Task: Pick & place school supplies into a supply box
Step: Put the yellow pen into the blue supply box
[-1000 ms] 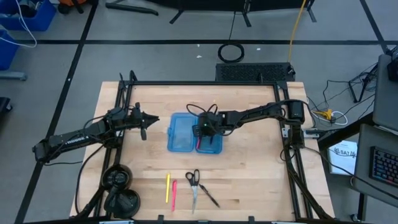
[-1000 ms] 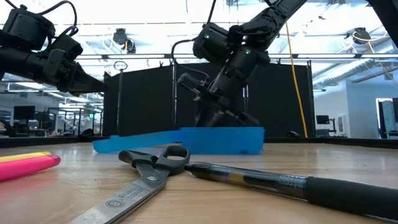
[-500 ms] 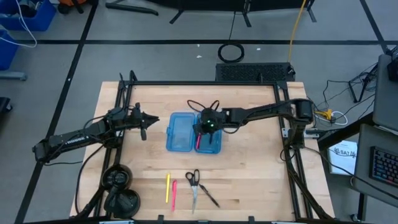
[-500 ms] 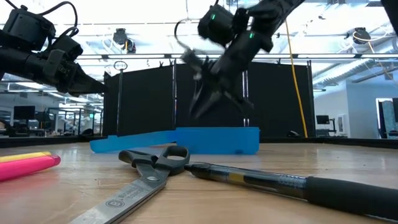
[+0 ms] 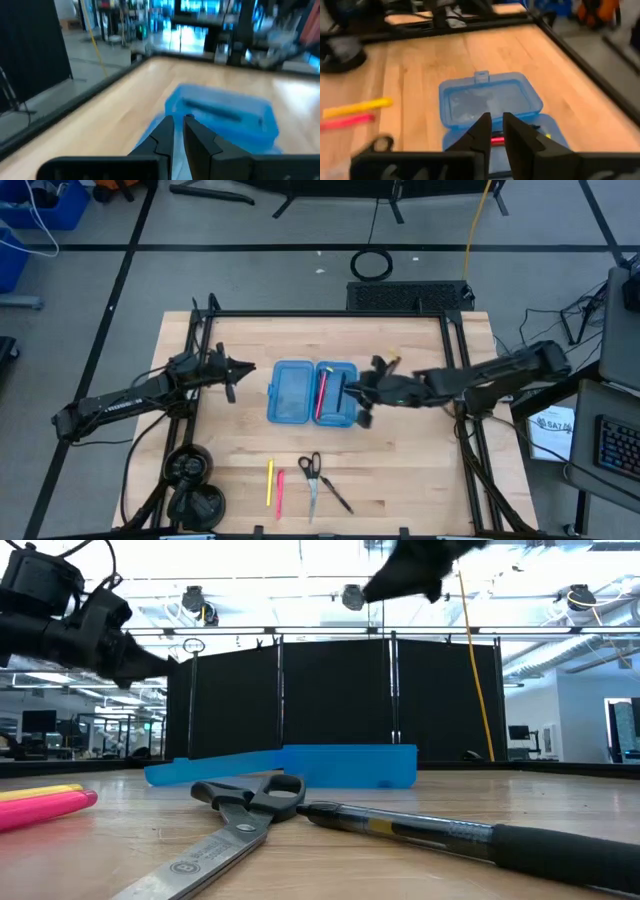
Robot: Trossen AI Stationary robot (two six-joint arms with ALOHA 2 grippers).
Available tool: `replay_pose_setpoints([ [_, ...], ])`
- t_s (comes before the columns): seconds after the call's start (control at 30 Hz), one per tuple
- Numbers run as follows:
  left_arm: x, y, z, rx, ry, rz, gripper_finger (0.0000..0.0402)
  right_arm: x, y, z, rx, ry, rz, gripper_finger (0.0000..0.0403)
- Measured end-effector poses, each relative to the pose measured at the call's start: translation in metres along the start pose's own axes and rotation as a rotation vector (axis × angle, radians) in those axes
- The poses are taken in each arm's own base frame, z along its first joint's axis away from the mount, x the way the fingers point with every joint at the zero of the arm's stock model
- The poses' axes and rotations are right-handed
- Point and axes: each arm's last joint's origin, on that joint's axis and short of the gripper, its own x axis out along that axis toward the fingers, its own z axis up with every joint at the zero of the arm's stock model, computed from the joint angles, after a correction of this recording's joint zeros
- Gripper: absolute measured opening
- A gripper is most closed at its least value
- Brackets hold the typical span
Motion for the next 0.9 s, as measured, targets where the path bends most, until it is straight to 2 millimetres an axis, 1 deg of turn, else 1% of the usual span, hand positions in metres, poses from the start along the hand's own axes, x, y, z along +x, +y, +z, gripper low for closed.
replay_pose_setpoints([
  [0.07,0.000,0.000,0.002,-0.032,-0.022,-0.001,0.0042,-0.007,-0.005,-0.016,-0.057,-0.046,0.013,0.0018],
  [0.13,0.002,0.000,0.001,-0.042,-0.004,0.001,0.0042,-0.010,-0.015,-0.034,-0.084,-0.085,0.005,0.0005],
  [0.2,0.003,0.001,-0.001,-0.028,0.010,0.021,0.0042,-0.012,-0.029,-0.047,-0.080,-0.145,0.004,0.0005],
  [0.3,0.005,0.002,0.000,-0.008,0.003,0.055,0.0042,-0.017,-0.048,-0.067,-0.092,-0.241,0.093,0.0001],
  [0.37,0.005,0.003,0.000,0.032,0.008,0.068,0.0042,-0.020,-0.059,-0.080,-0.079,-0.269,0.125,0.0001],
  [0.4,0.006,0.003,-0.001,0.048,0.016,0.074,0.0042,-0.022,-0.064,-0.086,-0.068,-0.269,0.114,0.0001],
  [0.5,0.007,0.004,-0.001,0.056,0.019,0.096,0.0042,-0.034,-0.074,-0.095,-0.064,-0.293,0.084,0.0001],
  [0.67,0.007,0.004,-0.004,0.045,0.045,0.110,0.0042,-0.054,-0.079,-0.101,-0.057,-0.360,0.087,0.0000],
  [0.77,0.007,0.006,-0.005,0.013,0.050,0.151,0.0042,-0.058,-0.081,-0.109,-0.055,-0.372,0.087,0.0000],
  [0.9,0.007,0.008,-0.006,-0.045,0.055,0.230,0.0042,-0.056,-0.082,-0.124,-0.084,-0.390,0.081,0.0000],
])
